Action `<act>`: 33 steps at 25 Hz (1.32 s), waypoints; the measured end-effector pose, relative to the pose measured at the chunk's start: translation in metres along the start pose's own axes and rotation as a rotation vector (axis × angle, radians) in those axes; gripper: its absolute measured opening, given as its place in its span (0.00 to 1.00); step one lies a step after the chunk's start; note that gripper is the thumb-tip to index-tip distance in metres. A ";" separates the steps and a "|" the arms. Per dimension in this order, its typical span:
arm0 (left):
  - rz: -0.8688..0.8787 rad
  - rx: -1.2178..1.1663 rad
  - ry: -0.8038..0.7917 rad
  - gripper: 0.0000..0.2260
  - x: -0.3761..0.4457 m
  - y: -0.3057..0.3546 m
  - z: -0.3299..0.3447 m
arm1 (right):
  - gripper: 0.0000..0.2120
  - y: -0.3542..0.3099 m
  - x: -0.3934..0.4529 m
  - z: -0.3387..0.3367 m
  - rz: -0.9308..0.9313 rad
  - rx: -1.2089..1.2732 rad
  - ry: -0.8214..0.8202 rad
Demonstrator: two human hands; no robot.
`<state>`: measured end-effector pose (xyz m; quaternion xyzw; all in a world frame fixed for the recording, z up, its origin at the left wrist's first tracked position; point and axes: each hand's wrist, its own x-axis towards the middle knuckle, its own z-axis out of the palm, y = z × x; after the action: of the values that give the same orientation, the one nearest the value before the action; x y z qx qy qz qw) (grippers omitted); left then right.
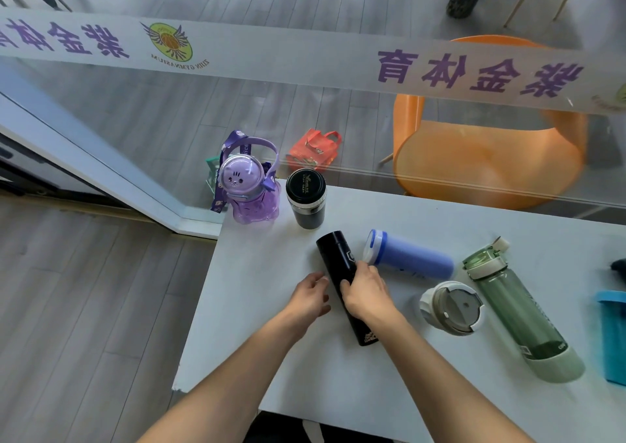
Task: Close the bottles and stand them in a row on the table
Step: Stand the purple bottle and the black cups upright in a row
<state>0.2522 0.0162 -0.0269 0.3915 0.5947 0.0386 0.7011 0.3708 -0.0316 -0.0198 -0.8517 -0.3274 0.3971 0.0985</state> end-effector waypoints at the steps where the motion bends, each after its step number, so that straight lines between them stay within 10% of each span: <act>1: -0.011 -0.015 -0.010 0.15 -0.004 0.000 0.000 | 0.20 0.000 -0.001 0.003 -0.006 0.033 0.007; 11: 0.025 -0.040 -0.108 0.11 -0.031 -0.010 -0.028 | 0.32 0.009 -0.025 0.043 0.184 0.300 0.029; 25: 0.458 0.263 -0.214 0.17 -0.054 0.052 -0.062 | 0.26 -0.046 -0.046 -0.014 -0.238 0.523 0.365; 30: 0.951 0.673 0.288 0.23 -0.039 0.107 -0.067 | 0.26 -0.045 -0.023 -0.051 -0.326 0.432 0.393; 33: 0.940 0.938 0.332 0.36 -0.023 0.144 -0.055 | 0.28 -0.050 0.005 -0.075 -0.361 0.416 0.371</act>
<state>0.2576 0.1317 0.0779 0.8593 0.4151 0.1366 0.2656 0.4047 0.0163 0.0481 -0.7994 -0.3613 0.2697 0.3972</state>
